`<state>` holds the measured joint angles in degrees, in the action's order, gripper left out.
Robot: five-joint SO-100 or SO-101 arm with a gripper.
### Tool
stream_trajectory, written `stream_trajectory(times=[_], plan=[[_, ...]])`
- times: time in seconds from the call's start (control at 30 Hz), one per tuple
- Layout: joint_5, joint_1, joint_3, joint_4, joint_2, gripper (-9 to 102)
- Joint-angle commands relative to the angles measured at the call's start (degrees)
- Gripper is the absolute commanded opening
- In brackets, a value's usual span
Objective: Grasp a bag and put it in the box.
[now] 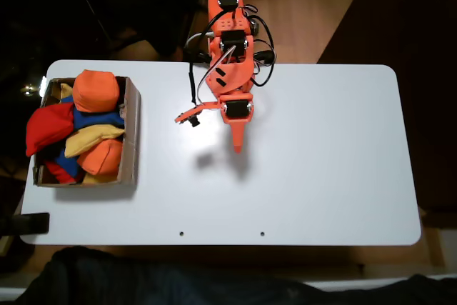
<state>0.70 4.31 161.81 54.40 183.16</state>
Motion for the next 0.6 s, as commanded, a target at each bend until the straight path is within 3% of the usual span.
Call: stream_trajectory(times=[0.0, 0.57], plan=[[-0.44, -0.44, 0.97, -0.09, 1.49, 0], [-0.53, -0.88, 5.89, 4.13, 5.36, 0]])
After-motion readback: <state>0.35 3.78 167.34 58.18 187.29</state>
